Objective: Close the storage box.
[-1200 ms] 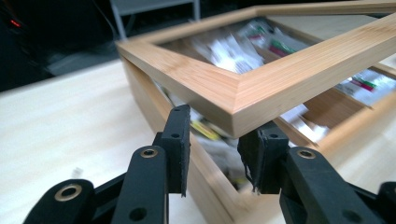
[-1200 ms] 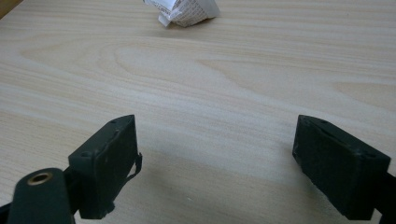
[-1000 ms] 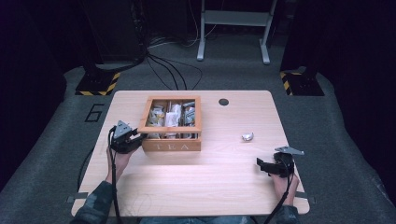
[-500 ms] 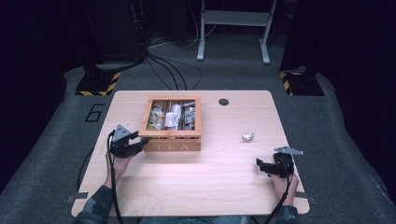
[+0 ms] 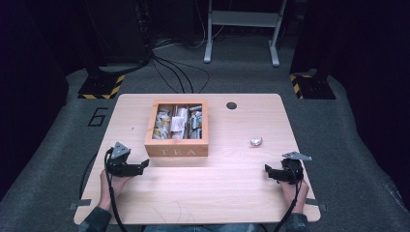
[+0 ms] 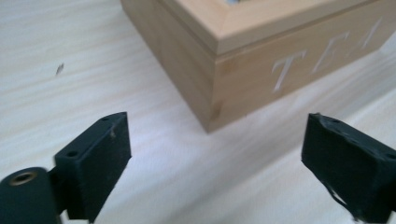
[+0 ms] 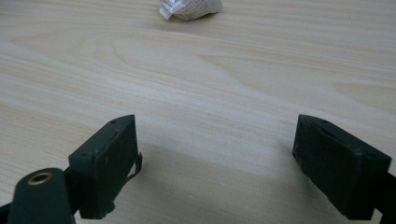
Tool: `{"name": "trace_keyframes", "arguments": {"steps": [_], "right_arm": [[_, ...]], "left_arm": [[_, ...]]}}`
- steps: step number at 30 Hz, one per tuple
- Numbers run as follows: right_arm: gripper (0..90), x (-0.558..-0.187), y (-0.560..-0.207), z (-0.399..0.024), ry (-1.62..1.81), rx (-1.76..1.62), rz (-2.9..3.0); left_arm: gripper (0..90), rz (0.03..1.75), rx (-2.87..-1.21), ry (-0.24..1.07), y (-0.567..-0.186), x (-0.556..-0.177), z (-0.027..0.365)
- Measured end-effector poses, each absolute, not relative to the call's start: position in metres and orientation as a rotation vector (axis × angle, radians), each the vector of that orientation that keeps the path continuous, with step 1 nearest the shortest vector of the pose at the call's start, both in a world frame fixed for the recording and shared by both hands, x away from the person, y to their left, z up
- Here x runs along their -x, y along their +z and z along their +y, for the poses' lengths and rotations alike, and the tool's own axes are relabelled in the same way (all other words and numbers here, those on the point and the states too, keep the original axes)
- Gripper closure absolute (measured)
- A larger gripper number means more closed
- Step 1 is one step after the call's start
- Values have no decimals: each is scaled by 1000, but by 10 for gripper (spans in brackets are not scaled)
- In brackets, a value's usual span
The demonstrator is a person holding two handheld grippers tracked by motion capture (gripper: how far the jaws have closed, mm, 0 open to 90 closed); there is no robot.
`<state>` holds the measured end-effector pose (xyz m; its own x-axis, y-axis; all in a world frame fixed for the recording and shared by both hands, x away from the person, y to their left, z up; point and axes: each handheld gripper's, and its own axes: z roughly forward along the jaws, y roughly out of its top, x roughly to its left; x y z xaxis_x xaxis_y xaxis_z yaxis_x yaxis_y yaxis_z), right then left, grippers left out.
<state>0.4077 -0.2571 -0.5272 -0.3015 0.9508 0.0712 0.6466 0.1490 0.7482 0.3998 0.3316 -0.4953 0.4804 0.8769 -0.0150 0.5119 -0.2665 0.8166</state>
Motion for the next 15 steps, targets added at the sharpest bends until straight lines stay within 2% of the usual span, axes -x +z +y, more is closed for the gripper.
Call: {"name": "trace_keyframes", "arguments": {"steps": [10,15], "right_arm": [[126,-408,-528,-254,944,-1508,2016],[127,-408,-528,-252,914,-1488,2019]], "left_arm": [[22,1235,-2004,609,-511,-373,353],[1,1302,-2004,572,-523,-365,364]]}}
